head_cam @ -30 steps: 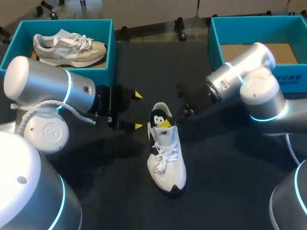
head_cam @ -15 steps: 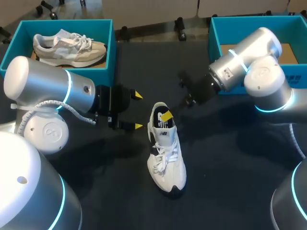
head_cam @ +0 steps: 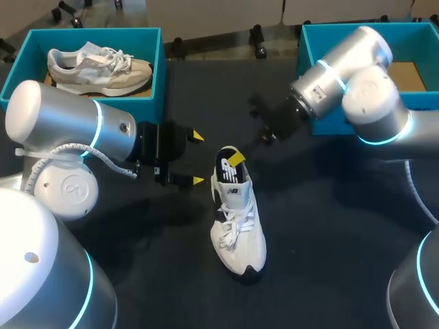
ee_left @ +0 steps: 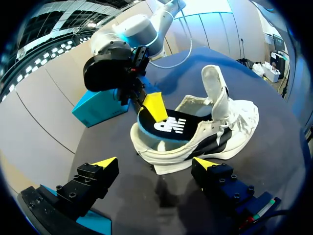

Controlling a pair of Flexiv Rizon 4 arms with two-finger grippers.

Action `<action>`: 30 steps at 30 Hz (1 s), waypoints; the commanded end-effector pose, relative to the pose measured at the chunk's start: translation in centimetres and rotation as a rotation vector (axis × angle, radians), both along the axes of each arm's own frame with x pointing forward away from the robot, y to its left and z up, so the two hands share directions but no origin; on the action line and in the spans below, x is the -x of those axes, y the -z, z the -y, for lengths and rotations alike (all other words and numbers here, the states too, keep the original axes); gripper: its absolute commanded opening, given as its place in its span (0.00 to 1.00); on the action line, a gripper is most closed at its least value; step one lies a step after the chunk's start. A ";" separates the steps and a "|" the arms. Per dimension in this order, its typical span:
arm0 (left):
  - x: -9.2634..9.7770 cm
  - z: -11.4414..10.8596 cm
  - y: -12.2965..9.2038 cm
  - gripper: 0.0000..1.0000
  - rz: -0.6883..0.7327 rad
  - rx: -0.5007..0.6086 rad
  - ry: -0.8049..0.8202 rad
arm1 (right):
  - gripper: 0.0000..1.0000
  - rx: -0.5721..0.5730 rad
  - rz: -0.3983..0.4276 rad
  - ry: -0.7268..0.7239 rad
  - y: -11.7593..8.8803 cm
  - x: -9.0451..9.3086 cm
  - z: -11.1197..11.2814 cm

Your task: Take the shoe out of the shoebox, open the shoe tongue, remove and reinsert the insole, then place the shoe into the shoebox

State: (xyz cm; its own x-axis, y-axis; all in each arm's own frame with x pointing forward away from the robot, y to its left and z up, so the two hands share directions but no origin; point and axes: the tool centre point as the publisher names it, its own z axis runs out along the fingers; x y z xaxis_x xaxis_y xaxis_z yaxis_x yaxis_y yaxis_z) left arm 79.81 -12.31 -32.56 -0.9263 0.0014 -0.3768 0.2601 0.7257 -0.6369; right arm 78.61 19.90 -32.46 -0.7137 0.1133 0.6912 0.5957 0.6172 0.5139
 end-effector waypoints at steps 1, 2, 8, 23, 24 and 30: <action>0.0 0.1 0.0 1.00 0.000 -0.004 -0.003 | 0.00 0.021 -0.038 -0.038 1.1 -0.8 -1.2; 0.0 0.1 0.0 1.00 0.000 -0.004 -0.003 | 0.00 0.024 -0.042 -0.039 1.3 -0.6 -1.3; 0.0 0.1 0.0 1.00 0.000 -0.004 -0.003 | 0.00 0.024 -0.059 -0.013 1.6 0.8 -1.0; 0.0 0.1 0.0 1.00 0.000 -0.004 -0.003 | 0.21 0.039 -0.073 0.027 1.5 2.3 -0.6; 0.0 0.1 0.0 1.00 0.000 -0.004 -0.003 | 0.25 0.040 -0.068 0.029 1.3 2.2 -0.5; 0.0 0.1 0.0 1.00 0.000 -0.004 -0.003 | 0.34 0.062 -0.050 0.037 0.4 1.9 -0.3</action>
